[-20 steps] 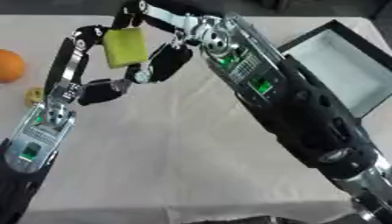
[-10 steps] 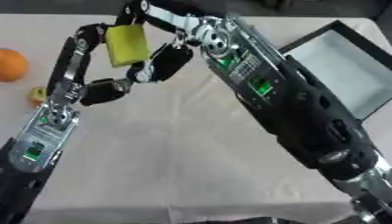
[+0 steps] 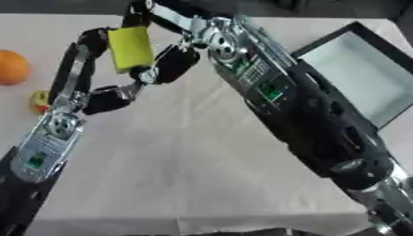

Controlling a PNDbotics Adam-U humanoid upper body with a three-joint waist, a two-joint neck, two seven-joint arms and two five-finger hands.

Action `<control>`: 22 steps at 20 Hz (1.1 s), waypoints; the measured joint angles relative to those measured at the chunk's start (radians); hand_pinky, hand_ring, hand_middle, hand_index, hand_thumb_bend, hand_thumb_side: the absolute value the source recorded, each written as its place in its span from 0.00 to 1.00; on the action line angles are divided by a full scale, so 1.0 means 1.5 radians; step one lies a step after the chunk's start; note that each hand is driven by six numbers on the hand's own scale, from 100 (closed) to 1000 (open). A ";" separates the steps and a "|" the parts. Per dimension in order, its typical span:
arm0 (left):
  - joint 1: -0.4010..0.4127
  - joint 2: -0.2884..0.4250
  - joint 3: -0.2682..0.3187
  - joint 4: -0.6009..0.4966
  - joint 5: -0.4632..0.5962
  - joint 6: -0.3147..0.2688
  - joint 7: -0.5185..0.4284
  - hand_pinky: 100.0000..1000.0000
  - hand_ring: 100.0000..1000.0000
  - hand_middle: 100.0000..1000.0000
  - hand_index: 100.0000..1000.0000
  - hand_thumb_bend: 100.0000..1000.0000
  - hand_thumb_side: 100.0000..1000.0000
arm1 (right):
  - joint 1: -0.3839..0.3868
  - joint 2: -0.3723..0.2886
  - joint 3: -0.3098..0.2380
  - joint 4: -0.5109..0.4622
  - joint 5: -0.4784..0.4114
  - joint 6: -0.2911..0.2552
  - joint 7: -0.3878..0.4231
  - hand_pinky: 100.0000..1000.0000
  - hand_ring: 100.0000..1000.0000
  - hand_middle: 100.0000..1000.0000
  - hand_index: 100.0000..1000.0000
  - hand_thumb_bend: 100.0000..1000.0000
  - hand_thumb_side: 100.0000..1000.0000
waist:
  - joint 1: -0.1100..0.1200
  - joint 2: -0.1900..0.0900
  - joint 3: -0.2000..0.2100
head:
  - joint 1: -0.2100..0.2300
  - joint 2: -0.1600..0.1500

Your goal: Pick up the objects with one hand, pass them to the other hand, and then place them into the box on the other side of the table.

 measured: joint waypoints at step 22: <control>0.002 -0.009 0.005 0.025 -0.034 0.105 0.030 0.78 0.61 0.66 0.83 0.53 0.30 | 0.009 -0.003 -0.007 -0.004 -0.078 0.024 -0.005 0.92 0.72 0.49 0.49 0.14 0.00 | 0.000 0.001 -0.003 | 0.005 -0.007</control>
